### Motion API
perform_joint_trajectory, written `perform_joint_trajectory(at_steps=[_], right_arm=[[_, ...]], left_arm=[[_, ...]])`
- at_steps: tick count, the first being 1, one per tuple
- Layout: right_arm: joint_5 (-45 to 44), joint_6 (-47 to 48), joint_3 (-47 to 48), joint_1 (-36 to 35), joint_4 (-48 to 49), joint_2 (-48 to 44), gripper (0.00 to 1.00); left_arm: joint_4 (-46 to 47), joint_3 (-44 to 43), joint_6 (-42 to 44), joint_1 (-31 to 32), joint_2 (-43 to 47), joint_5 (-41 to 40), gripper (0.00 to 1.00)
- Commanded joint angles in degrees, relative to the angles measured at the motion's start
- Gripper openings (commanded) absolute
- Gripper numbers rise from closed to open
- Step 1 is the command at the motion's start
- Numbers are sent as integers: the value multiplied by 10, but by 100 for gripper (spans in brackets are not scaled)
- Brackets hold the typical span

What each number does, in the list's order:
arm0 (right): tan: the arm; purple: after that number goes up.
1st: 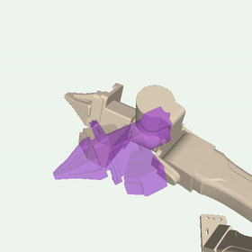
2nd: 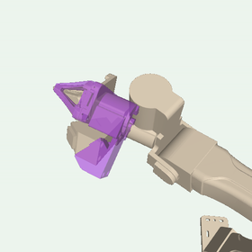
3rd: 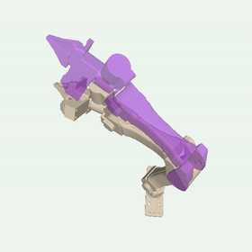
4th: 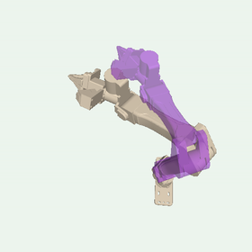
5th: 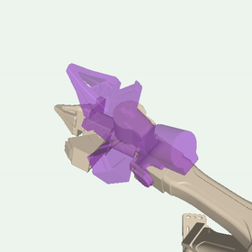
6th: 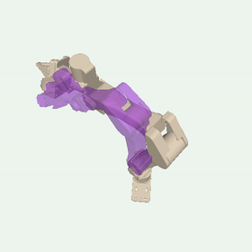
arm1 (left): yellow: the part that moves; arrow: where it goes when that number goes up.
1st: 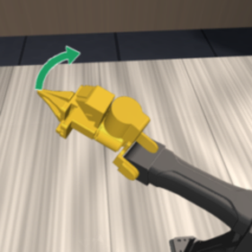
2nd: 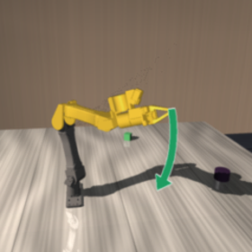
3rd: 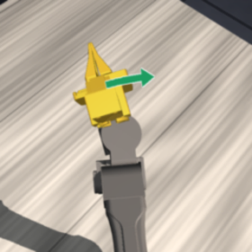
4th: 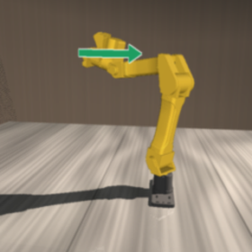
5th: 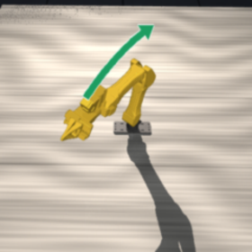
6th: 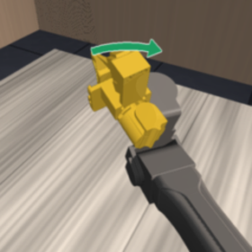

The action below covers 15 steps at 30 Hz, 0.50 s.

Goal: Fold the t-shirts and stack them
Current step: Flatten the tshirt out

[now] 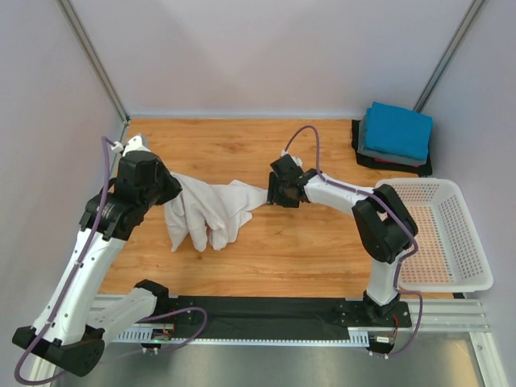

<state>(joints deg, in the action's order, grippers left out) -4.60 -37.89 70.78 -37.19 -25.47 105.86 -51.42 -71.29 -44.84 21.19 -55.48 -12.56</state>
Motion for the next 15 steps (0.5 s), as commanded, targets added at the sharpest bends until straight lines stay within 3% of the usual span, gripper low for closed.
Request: perform_joint_trajectory(at_steps=[1,6,15], right_arm=[[-33,0,57,1,39,39,57],[2,5,81,1,80,77,49],[79,0,64,1,179,71,48]], left_arm=[[-24,-10,24,-8,27,-26,0],[-34,-10,32,-12,38,-24,0],[-40,9,33,-19,42,-15,0]])
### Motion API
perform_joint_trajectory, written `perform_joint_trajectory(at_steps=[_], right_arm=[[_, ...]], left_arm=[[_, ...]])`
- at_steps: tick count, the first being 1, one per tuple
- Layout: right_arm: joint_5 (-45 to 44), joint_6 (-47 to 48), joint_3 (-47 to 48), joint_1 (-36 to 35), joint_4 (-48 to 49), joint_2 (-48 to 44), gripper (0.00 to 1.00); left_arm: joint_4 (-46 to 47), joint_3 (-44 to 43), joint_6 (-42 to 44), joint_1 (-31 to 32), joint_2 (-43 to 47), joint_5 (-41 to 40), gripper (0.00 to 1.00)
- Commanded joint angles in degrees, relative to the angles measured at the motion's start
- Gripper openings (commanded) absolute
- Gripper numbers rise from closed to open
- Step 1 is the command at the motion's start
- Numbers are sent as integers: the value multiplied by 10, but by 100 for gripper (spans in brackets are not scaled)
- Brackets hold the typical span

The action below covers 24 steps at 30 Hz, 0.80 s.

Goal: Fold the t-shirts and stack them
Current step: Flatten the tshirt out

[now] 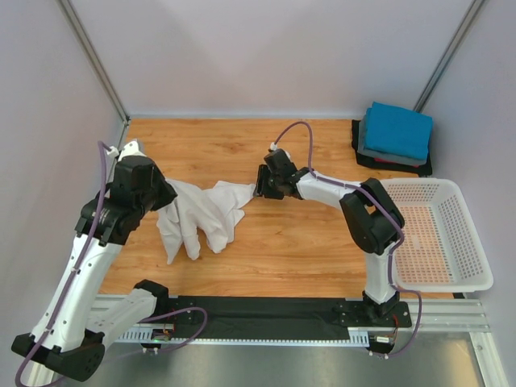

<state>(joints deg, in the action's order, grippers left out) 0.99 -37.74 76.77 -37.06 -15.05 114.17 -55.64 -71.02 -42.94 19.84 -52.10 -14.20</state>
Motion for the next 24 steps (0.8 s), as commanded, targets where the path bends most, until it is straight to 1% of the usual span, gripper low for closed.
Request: perform_joint_trajectory(at_steps=[1,2,3,4,10,13,14,17,18,20,21,22,23,24], right_arm=[[25,-1,3,0,83,-17,48],[27,-1,4,-1,89,-16,49],[27,-1,9,-1,86,-11,54],[28,1,31,-1,79,5,55],[22,3,93,-1,36,68,56],[18,4,109,-1,20,84,52],[16,3,113,-1,15,86,49],[-2,9,125,-1,-11,87,45],[-6,13,127,-1,-21,83,39],[-9,26,133,-1,-34,79,35],[-9,31,137,0,-39,76,28],[-28,35,140,-1,-45,74,21],[-30,41,147,0,-53,74,13],[-35,50,165,-1,-80,72,0]], left_arm=[[4,9,12,-5,9,2,0],[4,14,11,-6,10,4,0],[6,18,11,-7,11,5,0],[9,20,9,-7,13,6,0],[10,14,19,-13,9,13,0],[8,10,25,-16,9,13,0],[7,5,29,-18,10,11,0],[1,-10,35,-23,7,7,0],[-1,-15,40,-23,5,6,0],[-2,-24,44,-24,4,2,0],[0,-26,46,-25,3,1,0],[2,-28,48,-26,3,1,0],[2,-33,51,-27,2,0,0],[1,-38,54,-28,-2,-1,0]])
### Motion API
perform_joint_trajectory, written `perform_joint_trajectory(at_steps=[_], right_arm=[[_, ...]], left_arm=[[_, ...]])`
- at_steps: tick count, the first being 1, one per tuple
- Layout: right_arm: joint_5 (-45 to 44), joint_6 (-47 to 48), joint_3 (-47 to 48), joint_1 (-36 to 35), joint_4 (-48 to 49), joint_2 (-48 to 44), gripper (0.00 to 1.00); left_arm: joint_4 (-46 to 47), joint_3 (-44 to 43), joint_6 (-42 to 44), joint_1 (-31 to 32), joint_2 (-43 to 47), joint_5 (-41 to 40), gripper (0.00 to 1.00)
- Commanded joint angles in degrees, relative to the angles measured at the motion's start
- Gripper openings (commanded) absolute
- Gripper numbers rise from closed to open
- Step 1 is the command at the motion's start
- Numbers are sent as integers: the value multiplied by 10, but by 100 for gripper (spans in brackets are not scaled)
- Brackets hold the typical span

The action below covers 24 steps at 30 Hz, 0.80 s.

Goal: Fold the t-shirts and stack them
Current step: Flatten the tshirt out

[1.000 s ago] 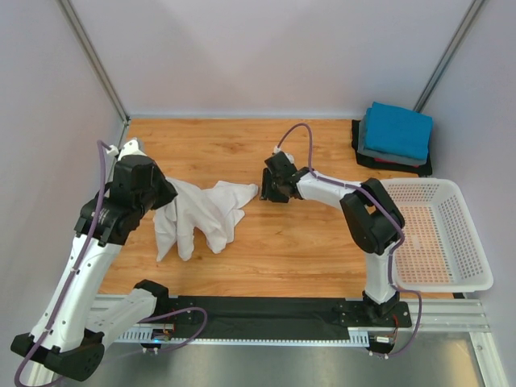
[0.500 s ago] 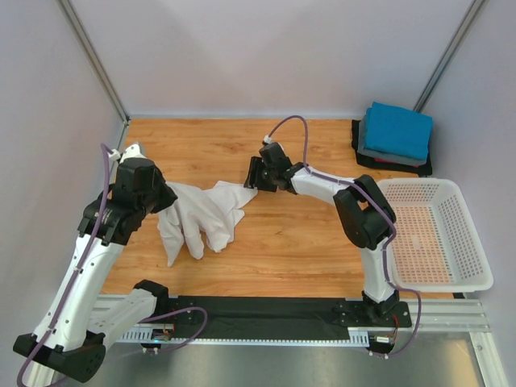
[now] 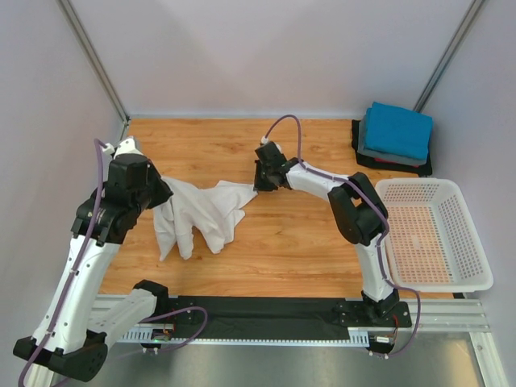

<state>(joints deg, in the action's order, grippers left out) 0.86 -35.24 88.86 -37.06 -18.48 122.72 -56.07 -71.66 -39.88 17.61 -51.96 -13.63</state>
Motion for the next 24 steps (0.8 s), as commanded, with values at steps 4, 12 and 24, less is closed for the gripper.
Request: perform_joint_trajectory(at_steps=[4,12,24], right_arm=[[-65,68,83,0,-99,-52,0],[-136,128,206,53,-261,-204,0],[-226,172,157,117,-444,-430,0]], left_arm=[[-14,-95,65,-19,-25,-19,0],[-82,-384,150,-27,-118,-111,0],[-114,-424,131,-30,-119,-183,0]])
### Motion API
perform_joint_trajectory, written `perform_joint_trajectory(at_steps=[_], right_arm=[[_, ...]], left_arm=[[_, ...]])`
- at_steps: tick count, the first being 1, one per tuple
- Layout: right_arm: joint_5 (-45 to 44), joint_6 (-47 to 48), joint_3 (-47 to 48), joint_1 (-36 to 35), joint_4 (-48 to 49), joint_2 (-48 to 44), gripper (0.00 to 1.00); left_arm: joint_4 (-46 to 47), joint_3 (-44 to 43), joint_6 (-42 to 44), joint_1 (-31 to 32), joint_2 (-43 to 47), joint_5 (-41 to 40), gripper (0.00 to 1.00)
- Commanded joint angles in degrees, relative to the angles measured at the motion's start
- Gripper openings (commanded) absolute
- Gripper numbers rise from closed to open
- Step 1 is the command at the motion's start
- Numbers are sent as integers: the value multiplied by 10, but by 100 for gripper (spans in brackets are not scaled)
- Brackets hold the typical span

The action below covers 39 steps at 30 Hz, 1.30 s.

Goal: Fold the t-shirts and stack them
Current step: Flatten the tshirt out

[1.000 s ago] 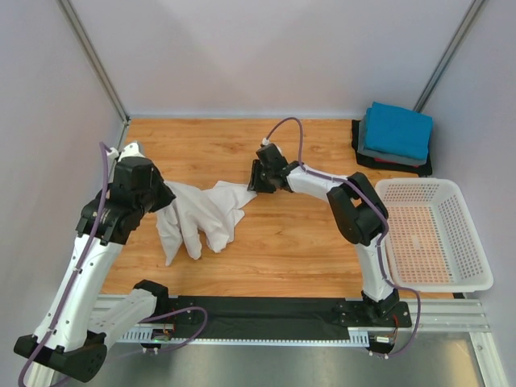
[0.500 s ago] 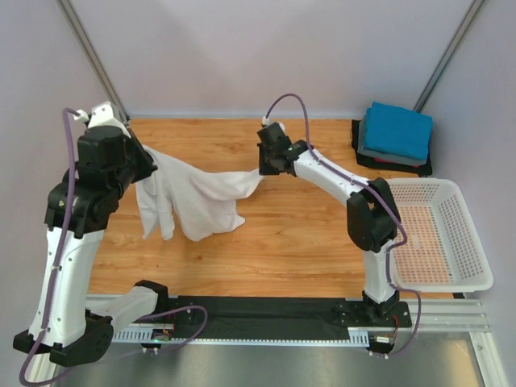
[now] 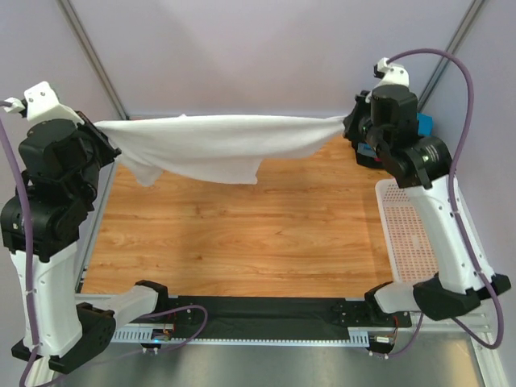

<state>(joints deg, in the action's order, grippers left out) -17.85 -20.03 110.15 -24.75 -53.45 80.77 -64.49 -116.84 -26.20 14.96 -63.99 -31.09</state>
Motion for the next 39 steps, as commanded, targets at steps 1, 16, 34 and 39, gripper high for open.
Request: perform_joint_trajectory(at_steps=[1,16,34,39], right_arm=[[-41,16,-80,-6,-97,-24,0],[-5,-42,-371,29,40,-14,0],[7,-2,-72,73,34,290,0],[55,-31,-63,74,56,328,0]], left_arm=[[-32,67,-20,-4,6,9,0],[146,594,-76,38,192,354,0],[235,418,165,76,-90,70,15],[281,373,162,24,-171,119,100]])
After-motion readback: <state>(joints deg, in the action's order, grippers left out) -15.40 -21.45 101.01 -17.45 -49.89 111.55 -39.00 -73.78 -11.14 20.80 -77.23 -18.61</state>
